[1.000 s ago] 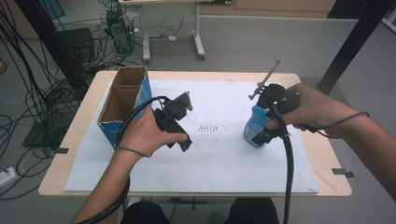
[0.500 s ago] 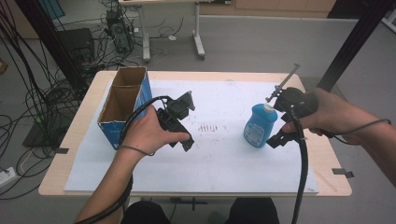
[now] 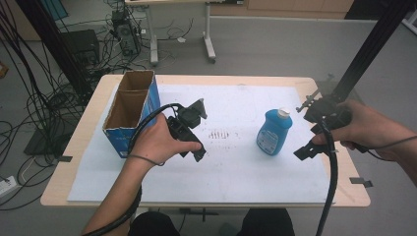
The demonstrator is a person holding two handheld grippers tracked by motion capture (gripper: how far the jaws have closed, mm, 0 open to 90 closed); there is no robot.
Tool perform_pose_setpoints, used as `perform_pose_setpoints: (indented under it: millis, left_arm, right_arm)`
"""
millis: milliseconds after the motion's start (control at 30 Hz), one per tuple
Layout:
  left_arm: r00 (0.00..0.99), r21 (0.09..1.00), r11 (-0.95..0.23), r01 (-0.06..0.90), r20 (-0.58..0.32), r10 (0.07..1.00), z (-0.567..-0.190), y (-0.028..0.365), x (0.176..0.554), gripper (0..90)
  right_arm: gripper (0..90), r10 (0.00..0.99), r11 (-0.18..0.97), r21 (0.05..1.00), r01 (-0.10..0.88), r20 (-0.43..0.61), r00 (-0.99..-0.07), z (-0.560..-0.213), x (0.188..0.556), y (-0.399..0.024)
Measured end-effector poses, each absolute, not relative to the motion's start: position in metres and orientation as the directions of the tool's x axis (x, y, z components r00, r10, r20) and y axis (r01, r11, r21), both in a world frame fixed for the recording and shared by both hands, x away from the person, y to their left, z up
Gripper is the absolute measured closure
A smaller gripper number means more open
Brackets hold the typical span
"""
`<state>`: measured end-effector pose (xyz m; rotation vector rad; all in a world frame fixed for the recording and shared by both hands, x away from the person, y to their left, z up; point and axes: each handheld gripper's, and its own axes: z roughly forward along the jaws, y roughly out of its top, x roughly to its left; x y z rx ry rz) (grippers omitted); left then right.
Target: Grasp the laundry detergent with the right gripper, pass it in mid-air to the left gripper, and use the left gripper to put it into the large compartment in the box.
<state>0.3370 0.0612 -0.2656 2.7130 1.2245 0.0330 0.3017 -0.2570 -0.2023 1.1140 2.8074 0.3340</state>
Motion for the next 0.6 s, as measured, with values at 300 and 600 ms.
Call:
perform_pose_setpoints:
  millis: [300, 600]
  left_arm:
    - [0.662, 0.157, -0.649, 0.745, -0.051, 0.748, -0.267, 0.062, 0.336, 9.7]
    - [0.66, 0.162, -0.646, 0.746, -0.055, 0.749, -0.27, 0.061, 0.339, 9.7]
  right_arm:
    - [7.1, 0.705, 0.691, 0.239, 0.683, -0.009, -0.71, -0.209, 0.303, -0.272]
    - [7.2, 0.731, 0.661, 0.242, 0.71, 0.006, -0.683, -0.225, 0.308, -0.287]
